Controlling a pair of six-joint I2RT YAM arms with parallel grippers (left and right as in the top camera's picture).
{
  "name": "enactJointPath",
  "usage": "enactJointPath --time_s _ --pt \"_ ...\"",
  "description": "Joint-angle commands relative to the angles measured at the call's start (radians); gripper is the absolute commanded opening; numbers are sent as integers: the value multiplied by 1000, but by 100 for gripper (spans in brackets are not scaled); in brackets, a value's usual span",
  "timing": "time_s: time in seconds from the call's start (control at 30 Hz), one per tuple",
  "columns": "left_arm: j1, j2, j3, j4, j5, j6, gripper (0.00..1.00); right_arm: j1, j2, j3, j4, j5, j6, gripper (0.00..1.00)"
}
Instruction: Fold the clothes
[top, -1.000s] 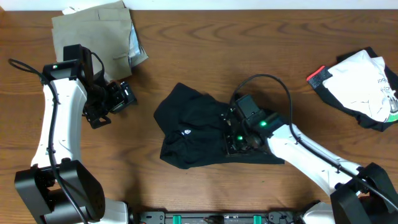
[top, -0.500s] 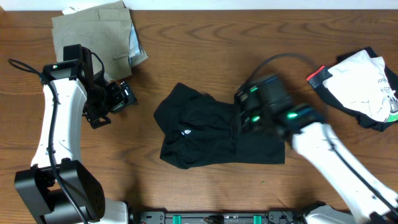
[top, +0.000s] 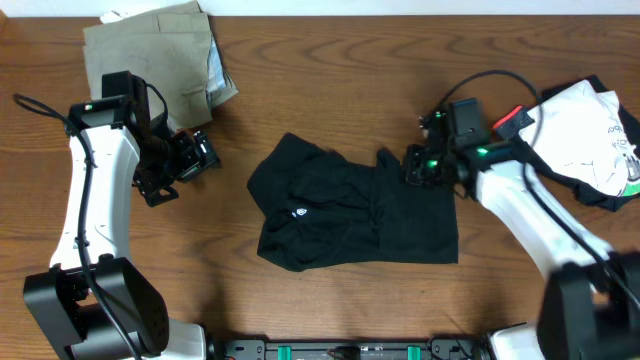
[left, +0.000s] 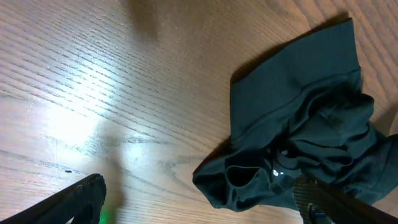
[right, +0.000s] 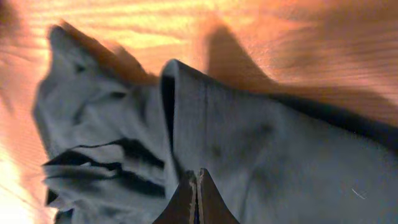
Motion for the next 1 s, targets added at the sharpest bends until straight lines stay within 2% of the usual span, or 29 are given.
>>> enactJointPath --time_s 0.0,0.23,0.43,0.73,0.97 --pt "2 -2 -1 -5 -6 -4 98 36 83 -2 24 -55 25 1" --pt "2 -2 -1 -5 -6 -4 98 125 225 -2 116 -141 55 1" --pt "2 -2 -1 -5 -6 -4 98 210 229 0 147 -159 79 1" --pt "2 -2 -1 -5 -6 -4 98 189 11 0 48 -118 82 1" --pt "2 -2 -1 -5 -6 -4 98 161 -172 0 -114 -118 -34 1"
